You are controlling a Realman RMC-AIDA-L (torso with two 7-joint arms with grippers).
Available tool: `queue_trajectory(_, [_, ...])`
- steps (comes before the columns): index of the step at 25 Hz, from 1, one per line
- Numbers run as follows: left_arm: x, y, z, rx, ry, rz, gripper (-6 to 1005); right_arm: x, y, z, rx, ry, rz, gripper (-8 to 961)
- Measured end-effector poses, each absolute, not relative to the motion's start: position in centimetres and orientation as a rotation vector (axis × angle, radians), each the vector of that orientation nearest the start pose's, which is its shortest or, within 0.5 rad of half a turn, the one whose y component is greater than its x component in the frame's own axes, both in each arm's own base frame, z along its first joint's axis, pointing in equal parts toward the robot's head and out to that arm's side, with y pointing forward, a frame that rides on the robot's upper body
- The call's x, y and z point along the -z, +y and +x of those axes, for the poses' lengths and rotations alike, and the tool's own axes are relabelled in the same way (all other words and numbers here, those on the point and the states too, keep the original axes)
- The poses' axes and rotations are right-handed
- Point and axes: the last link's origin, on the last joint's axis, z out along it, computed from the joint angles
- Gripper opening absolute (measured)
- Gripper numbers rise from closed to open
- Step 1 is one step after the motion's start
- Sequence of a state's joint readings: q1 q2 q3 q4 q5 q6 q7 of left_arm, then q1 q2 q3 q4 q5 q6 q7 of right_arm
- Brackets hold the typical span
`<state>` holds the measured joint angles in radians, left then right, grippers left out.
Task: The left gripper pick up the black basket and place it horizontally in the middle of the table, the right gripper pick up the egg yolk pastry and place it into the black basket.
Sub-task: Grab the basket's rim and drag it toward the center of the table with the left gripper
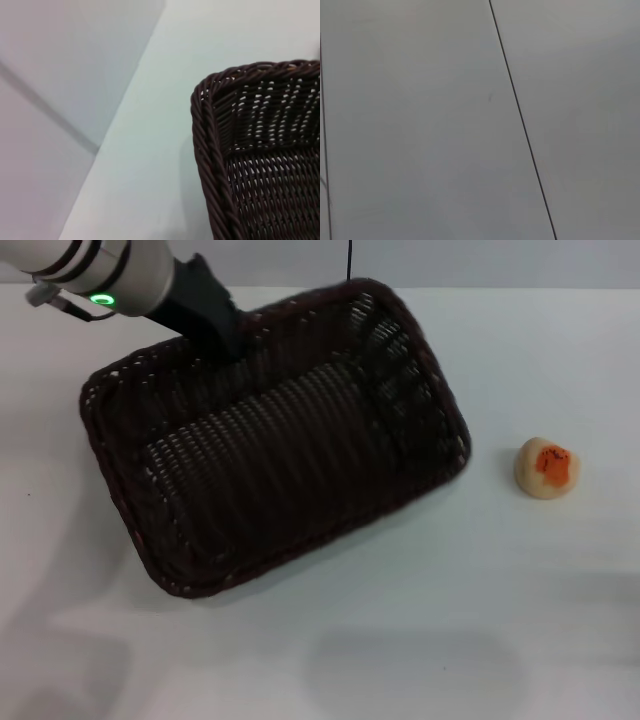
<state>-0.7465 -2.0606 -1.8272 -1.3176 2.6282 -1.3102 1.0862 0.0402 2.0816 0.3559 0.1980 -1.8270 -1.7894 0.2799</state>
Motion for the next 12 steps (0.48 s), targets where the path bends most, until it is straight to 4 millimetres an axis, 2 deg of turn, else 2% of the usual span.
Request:
queue_trajectory(6, [-1.3, 40.8, -11.1, -0.337, 0.048, -2.67, 222, -1.7, 16.7, 35.4, -0.981, 0.504, -1.286, 812])
queue_trajectory(12, [0.4, 39.9, -10.0, -0.34, 0.124, -2.738, 213, -1.6, 16.8, 35.3, -0.987, 0.503, -1.286, 811])
